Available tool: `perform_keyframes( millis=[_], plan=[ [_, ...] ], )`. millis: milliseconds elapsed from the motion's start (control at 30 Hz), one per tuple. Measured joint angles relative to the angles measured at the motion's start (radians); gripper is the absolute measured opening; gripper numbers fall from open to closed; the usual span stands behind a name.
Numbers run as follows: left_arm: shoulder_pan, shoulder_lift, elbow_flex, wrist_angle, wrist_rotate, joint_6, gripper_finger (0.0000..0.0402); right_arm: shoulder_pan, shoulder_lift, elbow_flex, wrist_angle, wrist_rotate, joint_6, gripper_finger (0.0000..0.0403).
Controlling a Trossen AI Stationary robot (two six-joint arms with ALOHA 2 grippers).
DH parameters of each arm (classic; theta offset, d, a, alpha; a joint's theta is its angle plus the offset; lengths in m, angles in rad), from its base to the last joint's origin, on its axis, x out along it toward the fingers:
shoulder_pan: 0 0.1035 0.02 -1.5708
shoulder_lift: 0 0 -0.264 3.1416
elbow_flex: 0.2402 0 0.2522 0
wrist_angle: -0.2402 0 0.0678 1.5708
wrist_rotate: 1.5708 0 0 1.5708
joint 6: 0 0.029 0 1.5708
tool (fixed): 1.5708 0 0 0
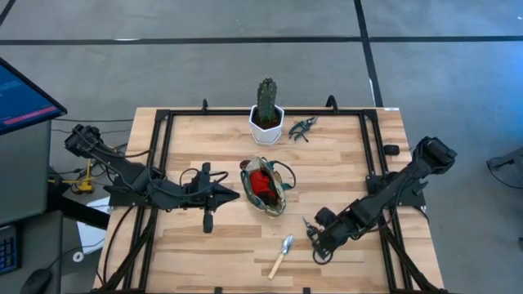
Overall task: Pick & Place Garden tools in Gardening bag
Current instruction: Put the bottom green shear scissors into the gardening bag
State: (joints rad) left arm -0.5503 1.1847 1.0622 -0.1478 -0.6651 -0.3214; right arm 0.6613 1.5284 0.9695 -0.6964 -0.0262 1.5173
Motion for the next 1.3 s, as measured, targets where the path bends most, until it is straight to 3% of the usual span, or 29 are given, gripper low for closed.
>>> perform_keyframes(
  millis=[367, 600, 867, 1100, 1300],
  plan=[
    [0.000, 0.000, 0.000, 0.000, 0.000, 0.002, 0.0001, 0.000, 0.000, 0.000, 0.000, 0.000, -0.032, 0.0005],
    [0.000, 0.000, 0.000, 0.000, 0.000, 0.002, 0.0001, 0.000, 0.028, 0.002, -0.011, 0.009, -0.035, 0.0070],
    [0.000, 0.000, 0.000, -0.001, 0.000, 0.002, 0.0001, 0.000, 0.178, 0.002, -0.021, -0.018, -0.034, 0.0123],
    [0.000, 0.000, 0.000, -0.001, 0.000, 0.002, 0.0001, -0.001, 0.243, 0.005, -0.008, -0.070, -0.058, 0.0125],
    [0.000, 0.000, 0.000, -0.001, 0.000, 0.002, 0.0001, -0.001, 0.252, 0.004, -0.015, -0.062, -0.058, 0.0102]
  ],
)
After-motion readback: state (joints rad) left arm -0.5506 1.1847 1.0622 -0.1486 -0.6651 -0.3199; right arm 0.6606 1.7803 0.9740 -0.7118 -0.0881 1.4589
